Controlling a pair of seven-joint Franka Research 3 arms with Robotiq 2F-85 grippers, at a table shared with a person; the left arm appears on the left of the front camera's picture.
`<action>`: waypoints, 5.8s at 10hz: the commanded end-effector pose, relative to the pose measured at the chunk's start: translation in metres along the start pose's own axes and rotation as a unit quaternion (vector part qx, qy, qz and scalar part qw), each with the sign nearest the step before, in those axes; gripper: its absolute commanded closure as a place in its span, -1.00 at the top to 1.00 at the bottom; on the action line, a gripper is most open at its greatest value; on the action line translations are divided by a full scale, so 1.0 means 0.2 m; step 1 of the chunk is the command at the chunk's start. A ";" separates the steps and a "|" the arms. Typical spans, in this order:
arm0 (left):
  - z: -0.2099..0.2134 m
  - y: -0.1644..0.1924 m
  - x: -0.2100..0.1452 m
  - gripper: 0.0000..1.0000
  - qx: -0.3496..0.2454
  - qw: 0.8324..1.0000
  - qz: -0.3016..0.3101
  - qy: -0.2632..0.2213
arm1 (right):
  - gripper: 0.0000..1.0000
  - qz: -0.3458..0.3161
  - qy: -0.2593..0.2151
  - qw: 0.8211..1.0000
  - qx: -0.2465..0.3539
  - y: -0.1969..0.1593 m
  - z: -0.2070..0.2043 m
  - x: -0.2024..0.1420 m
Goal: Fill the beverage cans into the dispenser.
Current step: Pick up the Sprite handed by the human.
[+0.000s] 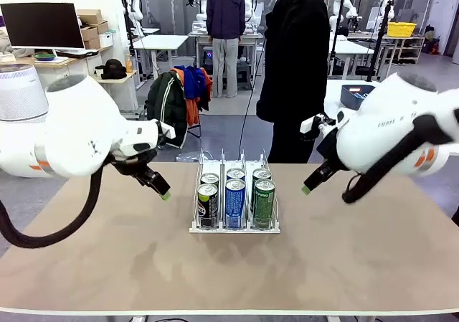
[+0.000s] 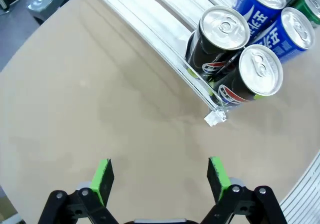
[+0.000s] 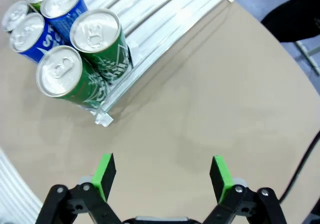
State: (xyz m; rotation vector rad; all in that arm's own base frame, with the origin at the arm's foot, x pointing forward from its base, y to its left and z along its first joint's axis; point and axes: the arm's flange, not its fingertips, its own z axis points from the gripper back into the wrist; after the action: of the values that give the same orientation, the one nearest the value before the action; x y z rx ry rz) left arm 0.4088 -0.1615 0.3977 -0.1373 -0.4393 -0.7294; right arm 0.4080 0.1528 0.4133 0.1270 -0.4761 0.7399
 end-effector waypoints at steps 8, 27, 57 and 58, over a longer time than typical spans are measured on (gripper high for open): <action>0.48 0.31 0.00 1.00 -0.019 0.990 -0.072 -0.123 | 1.00 0.059 -0.086 0.987 0.119 -0.34 0.51 0.05; 1.45 0.41 0.25 1.00 0.046 0.976 -0.126 -0.169 | 1.00 0.037 -0.168 0.985 0.023 -0.53 1.50 0.42; 1.95 0.23 0.39 1.00 -0.011 0.969 -0.175 -0.172 | 1.00 0.076 -0.155 0.985 0.013 -0.58 2.07 0.29; 1.95 0.23 0.39 1.00 -0.011 0.969 -0.175 -0.172 | 1.00 0.076 -0.155 0.985 0.013 -0.58 2.07 0.29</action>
State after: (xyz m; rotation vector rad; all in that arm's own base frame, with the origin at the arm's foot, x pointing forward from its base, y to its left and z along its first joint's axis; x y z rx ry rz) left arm 0.3590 -0.0707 0.7852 -0.2168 -0.8118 -1.0618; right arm 0.3700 -0.0121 0.8135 0.2350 -0.7793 0.8777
